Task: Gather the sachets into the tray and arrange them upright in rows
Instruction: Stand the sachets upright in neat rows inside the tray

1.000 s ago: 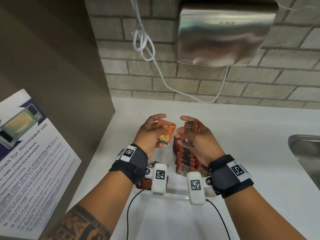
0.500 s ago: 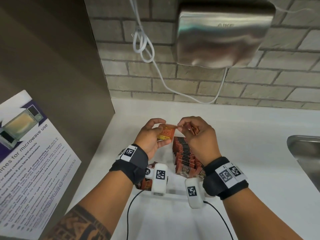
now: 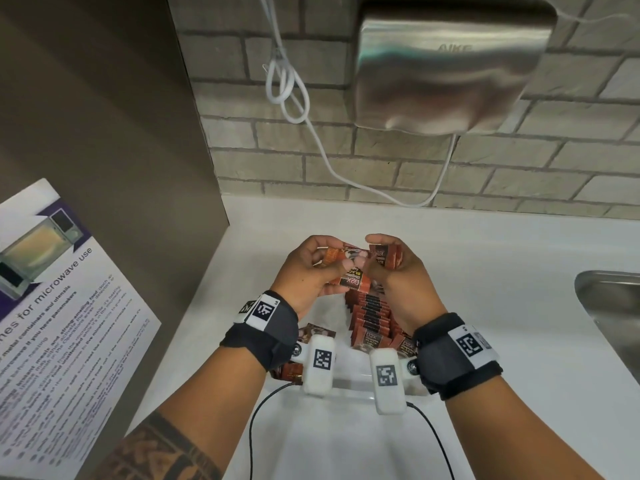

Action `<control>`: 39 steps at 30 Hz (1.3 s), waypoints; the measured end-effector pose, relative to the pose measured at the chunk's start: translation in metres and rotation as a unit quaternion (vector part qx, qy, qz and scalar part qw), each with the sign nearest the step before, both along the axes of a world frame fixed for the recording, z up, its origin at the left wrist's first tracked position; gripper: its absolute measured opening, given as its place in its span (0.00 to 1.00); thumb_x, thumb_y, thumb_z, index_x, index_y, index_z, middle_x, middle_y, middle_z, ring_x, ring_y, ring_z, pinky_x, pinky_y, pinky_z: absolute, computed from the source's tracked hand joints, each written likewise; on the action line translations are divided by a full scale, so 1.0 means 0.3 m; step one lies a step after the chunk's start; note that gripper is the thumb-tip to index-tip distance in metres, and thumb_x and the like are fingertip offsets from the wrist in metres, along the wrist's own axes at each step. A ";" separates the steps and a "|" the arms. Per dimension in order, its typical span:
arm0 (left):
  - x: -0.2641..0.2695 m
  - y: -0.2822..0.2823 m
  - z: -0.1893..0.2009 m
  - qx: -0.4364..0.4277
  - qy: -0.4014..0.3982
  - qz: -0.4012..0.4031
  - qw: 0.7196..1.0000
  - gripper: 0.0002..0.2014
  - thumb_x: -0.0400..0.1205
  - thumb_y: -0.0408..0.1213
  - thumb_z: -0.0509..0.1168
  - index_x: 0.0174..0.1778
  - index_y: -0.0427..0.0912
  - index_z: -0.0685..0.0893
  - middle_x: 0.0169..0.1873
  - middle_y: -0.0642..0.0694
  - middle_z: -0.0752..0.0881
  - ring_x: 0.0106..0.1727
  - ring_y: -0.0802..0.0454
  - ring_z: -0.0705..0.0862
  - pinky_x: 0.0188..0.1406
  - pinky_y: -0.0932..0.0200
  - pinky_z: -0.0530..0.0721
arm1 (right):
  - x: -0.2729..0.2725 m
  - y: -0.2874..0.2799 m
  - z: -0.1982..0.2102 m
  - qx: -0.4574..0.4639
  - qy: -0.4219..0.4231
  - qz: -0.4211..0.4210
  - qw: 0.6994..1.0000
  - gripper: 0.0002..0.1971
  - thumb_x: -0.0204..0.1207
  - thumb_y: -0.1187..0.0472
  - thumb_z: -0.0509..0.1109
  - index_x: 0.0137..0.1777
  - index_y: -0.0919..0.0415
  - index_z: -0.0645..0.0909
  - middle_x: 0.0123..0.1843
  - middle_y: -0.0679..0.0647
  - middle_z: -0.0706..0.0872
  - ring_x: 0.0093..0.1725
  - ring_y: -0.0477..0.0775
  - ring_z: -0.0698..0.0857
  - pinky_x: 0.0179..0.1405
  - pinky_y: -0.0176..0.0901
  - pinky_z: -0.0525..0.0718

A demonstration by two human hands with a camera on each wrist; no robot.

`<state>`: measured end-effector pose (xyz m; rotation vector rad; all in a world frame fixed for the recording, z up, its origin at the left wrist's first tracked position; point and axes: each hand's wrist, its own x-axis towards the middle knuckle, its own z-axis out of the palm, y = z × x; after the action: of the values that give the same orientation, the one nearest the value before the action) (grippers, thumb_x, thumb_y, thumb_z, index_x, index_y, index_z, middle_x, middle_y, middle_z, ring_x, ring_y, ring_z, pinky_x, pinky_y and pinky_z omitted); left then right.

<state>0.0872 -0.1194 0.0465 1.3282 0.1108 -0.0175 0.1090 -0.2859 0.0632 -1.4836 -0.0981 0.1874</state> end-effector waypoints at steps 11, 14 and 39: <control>0.033 0.046 0.015 0.043 -0.049 0.094 0.993 0.26 0.68 0.23 0.82 0.56 0.48 0.83 0.49 0.41 0.92 0.51 0.45 0.91 0.53 0.44 0.90 | -0.007 -0.019 -0.006 -0.033 0.111 0.137 0.984 0.22 0.73 0.73 0.78 0.65 0.57 0.81 0.54 0.61 0.91 0.50 0.59 0.90 0.52 0.53 0.91; 0.034 0.025 0.035 0.081 -0.076 0.032 0.993 0.27 0.66 0.22 0.83 0.57 0.45 0.83 0.49 0.39 0.92 0.50 0.45 0.91 0.50 0.45 0.91 | -0.015 -0.012 0.000 -0.067 0.143 0.224 0.962 0.21 0.73 0.69 0.80 0.65 0.62 0.82 0.52 0.60 0.91 0.52 0.59 0.90 0.60 0.58 0.88; -0.010 0.044 0.038 -0.192 0.028 -0.047 0.980 0.25 0.87 0.44 0.56 0.78 0.35 0.79 0.37 0.50 0.85 0.40 0.54 0.78 0.36 0.57 0.66 | -0.027 0.001 0.030 0.064 0.060 0.066 0.994 0.15 0.80 0.63 0.75 0.65 0.60 0.83 0.42 0.56 0.89 0.43 0.57 0.86 0.45 0.51 0.86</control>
<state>0.0842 -0.1062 0.0580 0.9463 0.0874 -0.1491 0.1010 -0.2855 0.0722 -1.3353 -0.1101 0.3704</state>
